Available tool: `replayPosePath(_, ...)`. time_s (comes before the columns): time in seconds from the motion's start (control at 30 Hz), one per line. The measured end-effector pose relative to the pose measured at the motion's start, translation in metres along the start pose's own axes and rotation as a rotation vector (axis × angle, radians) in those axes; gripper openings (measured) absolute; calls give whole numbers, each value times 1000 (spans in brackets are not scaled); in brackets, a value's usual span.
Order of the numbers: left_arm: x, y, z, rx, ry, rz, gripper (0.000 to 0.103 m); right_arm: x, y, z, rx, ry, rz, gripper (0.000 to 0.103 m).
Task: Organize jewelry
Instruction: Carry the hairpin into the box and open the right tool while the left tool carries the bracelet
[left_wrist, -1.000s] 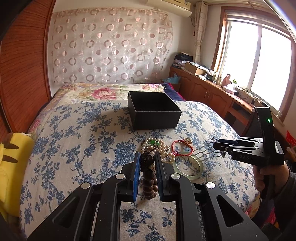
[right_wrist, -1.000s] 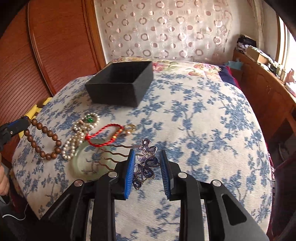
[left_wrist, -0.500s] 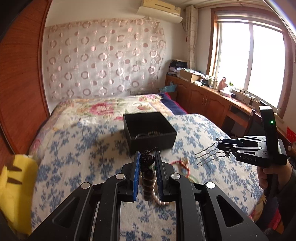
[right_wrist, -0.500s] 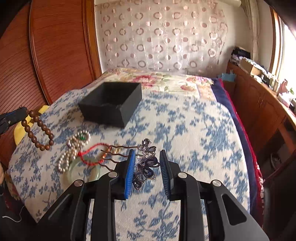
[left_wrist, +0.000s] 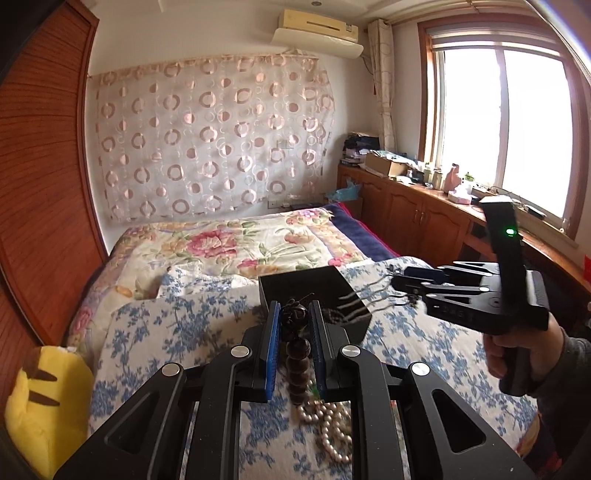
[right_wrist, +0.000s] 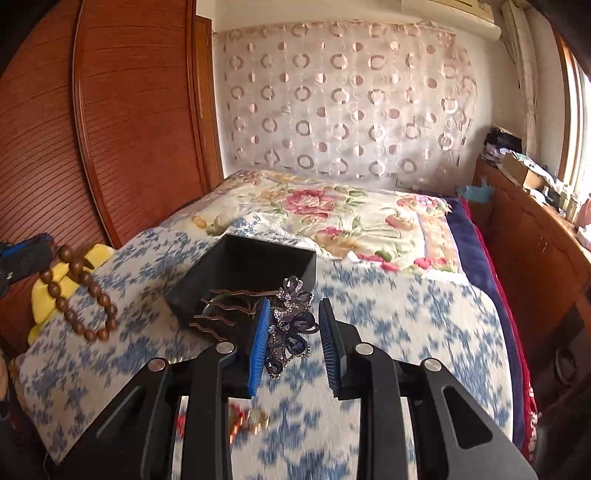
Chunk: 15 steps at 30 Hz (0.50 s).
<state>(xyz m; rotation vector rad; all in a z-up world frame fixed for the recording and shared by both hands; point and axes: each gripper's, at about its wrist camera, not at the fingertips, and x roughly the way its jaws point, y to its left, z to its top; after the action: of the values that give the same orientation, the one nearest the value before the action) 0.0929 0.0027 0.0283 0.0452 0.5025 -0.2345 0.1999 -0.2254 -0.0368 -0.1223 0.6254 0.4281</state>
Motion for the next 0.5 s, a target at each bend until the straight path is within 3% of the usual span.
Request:
replayPosePath(0.23, 16, 3, 14, 0, 10, 18, 15, 43, 10, 17, -34, 41, -19, 29)
replayPosePath(0.5, 27, 4, 21, -12, 16, 17, 15, 69, 19, 7, -55, 106, 10, 29)
